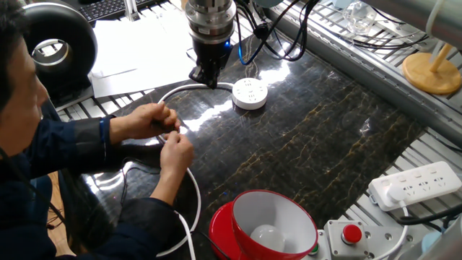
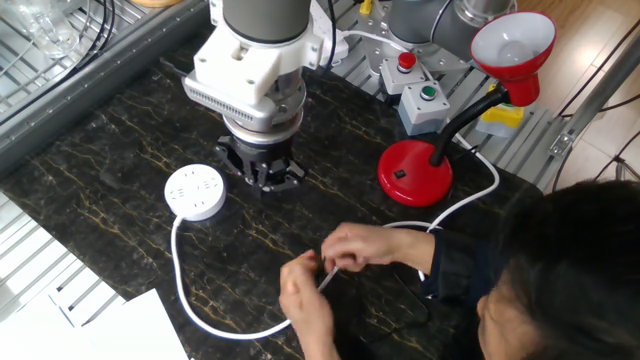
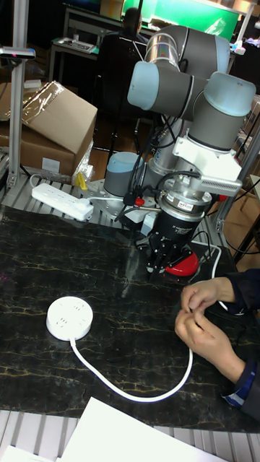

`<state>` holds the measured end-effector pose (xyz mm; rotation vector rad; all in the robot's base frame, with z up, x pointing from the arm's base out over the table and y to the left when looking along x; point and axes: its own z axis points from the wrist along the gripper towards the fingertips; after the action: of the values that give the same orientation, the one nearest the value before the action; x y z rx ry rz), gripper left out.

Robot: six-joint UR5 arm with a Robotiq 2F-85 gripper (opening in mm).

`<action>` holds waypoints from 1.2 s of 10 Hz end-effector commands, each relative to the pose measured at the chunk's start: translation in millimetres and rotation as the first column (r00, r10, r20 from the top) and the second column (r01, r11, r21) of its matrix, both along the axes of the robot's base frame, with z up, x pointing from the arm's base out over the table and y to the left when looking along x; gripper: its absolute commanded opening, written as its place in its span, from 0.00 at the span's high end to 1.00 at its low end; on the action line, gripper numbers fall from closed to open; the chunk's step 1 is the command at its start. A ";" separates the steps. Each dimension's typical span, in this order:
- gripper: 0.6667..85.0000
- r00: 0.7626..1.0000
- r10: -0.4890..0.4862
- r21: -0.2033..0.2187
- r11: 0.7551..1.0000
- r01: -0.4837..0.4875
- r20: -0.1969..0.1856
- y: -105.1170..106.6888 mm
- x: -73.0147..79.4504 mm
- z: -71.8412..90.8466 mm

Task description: Plug in the power cord of the desk lamp, turn on the socket, and light up the desk lamp

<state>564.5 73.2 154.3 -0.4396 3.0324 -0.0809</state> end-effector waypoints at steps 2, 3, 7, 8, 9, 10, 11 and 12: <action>0.99 0.998 0.050 0.086 0.995 -0.046 -0.043 22.0 -11.6 0.5; 0.99 0.999 0.019 0.099 0.995 -0.016 -0.030 25.2 -7.9 0.8; 0.43 0.998 0.005 0.135 0.991 0.004 -0.070 42.0 -15.2 -2.5; 0.33 0.999 -0.008 0.132 0.991 0.014 -0.044 42.9 -5.8 -5.9; 0.26 1.000 -0.021 0.121 0.992 0.023 -0.019 40.5 2.3 -8.0; 0.18 1.000 -0.028 0.117 0.993 0.029 -0.013 38.5 3.8 -8.6; 0.11 1.000 0.004 0.103 0.995 -0.003 -0.012 32.8 2.4 -9.9; 0.09 1.000 0.015 0.101 0.995 -0.014 -0.013 31.9 1.9 -10.3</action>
<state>563.4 106.6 145.6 -0.4298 3.0425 0.0771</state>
